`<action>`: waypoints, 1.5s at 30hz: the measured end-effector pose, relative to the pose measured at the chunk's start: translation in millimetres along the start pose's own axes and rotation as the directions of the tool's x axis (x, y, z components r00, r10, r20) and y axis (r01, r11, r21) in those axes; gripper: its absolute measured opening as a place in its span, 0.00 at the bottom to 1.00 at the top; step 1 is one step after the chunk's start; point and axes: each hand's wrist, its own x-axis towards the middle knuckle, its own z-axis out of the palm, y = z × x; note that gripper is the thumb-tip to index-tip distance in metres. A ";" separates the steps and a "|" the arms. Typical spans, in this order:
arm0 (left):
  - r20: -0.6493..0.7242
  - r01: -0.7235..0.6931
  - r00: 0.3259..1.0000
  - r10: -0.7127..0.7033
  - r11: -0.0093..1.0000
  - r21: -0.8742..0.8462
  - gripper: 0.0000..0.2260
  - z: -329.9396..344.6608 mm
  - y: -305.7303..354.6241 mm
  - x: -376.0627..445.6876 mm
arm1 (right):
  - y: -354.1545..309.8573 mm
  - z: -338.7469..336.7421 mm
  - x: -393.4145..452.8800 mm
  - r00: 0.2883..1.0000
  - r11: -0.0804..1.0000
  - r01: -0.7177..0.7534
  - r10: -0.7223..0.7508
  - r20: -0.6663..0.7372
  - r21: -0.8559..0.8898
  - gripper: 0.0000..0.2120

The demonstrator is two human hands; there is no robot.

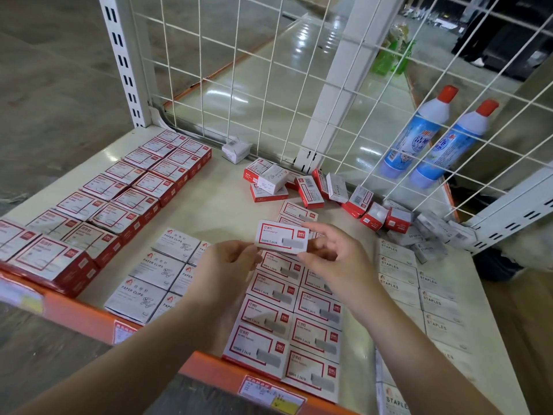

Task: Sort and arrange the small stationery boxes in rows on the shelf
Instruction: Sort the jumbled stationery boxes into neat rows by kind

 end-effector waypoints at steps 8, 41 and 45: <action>0.005 -0.041 0.999 0.042 0.997 -0.068 0.09 -1.9 -1.2 -2.0 | 7.3 -0.8 -2.1 0.998 0.998 0.058 -0.058 0.009 -0.037 0.20; 0.095 -0.252 0.968 0.234 0.879 0.405 0.15 25.4 -13.1 15.2 | 30.9 -31.5 -16.5 0.995 0.935 0.098 -0.098 0.019 -0.341 0.22; 0.229 -0.332 0.943 0.241 0.722 0.607 0.17 35.5 -11.7 16.8 | 37.3 -42.0 -16.1 0.998 0.948 0.046 -0.060 -0.034 -0.314 0.20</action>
